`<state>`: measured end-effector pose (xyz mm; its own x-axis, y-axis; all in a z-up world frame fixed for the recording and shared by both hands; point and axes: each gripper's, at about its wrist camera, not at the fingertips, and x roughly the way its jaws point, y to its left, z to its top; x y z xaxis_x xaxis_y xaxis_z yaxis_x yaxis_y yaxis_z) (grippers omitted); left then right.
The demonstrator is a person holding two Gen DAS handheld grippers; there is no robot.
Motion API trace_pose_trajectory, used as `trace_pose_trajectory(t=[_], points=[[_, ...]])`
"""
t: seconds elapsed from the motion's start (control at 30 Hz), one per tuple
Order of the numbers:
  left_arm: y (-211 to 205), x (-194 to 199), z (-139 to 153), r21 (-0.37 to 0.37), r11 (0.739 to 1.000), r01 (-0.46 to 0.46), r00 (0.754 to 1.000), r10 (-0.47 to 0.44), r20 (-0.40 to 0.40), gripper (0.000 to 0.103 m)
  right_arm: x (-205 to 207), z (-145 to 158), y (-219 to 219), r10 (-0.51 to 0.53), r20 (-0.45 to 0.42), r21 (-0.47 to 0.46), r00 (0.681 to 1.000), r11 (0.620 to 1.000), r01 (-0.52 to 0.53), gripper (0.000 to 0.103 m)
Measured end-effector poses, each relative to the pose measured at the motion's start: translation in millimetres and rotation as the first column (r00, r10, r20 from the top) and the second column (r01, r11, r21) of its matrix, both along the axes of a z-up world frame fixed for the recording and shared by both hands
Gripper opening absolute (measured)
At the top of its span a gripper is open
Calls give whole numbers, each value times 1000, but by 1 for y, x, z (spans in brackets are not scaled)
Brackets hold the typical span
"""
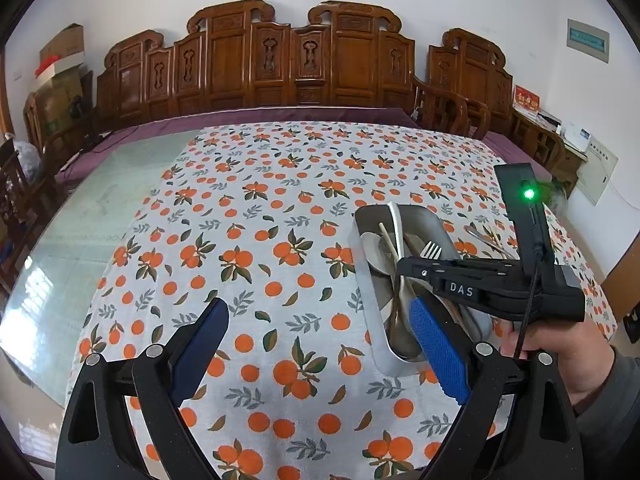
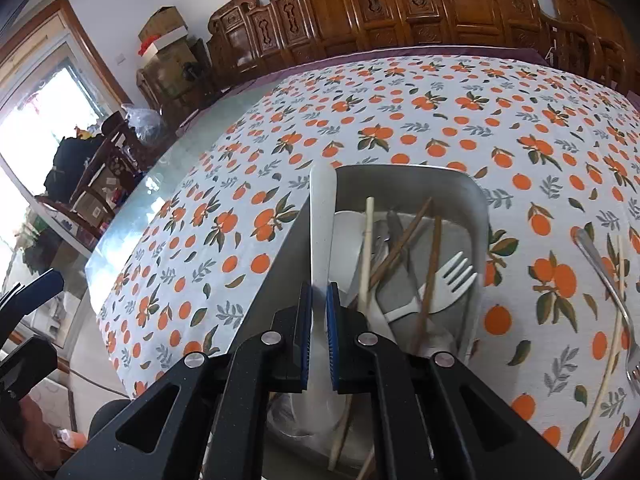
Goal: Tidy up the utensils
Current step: 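Lower the white spoon into the tray with the right tool and release, then grasp the steel fork by its handle with the right tool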
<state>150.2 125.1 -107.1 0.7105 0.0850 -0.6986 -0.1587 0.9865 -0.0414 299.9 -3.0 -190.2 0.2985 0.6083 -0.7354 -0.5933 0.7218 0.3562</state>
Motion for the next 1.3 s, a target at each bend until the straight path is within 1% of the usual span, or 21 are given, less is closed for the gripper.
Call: trace_pose_trajectory(t=[0.17,0.23,0.5,0.6,0.73,0.83,0.93,1.0,1.13,1.23,1.3], points=[[-3,0,0,3,1000,6,1000,-6,0,88,1,-1,1,3,-21,9,1000,1000,-3,9],[-5,0,1,4,1000,8,1000,-8,1,88,0,1,-1,2,-10,4,1000,1000,-2,11],[-17,1,5,1,1000,25,1000,-25,15,88,-9,21,-25,34,93,-22,995,999,-32,12],[-26,3,6,-11,999,40,999,-40,20,88,-14,32,-48,46,148,-49,988,998,-39,12],[-44,8,9,-14,997,71,997,-71,28,88,-21,42,-81,50,190,-74,980,997,-36,13],[-59,12,11,-14,995,98,995,-98,31,88,-26,50,-112,46,216,-94,975,995,-26,19],[-76,18,13,-11,992,126,991,-126,35,88,-29,57,-139,27,232,-98,972,995,-5,20],[-88,22,14,-12,989,145,989,-144,36,88,-31,63,-160,7,243,-92,970,996,16,23],[-111,29,16,-11,983,181,983,-181,35,88,-33,71,-195,-42,276,-94,960,993,71,37],[-129,34,17,-9,978,211,977,-210,34,88,-30,72,-220,-88,288,-91,953,989,119,43],[-142,39,16,-2,972,234,972,-234,30,88,-27,71,-230,-114,286,-85,951,986,143,44]])
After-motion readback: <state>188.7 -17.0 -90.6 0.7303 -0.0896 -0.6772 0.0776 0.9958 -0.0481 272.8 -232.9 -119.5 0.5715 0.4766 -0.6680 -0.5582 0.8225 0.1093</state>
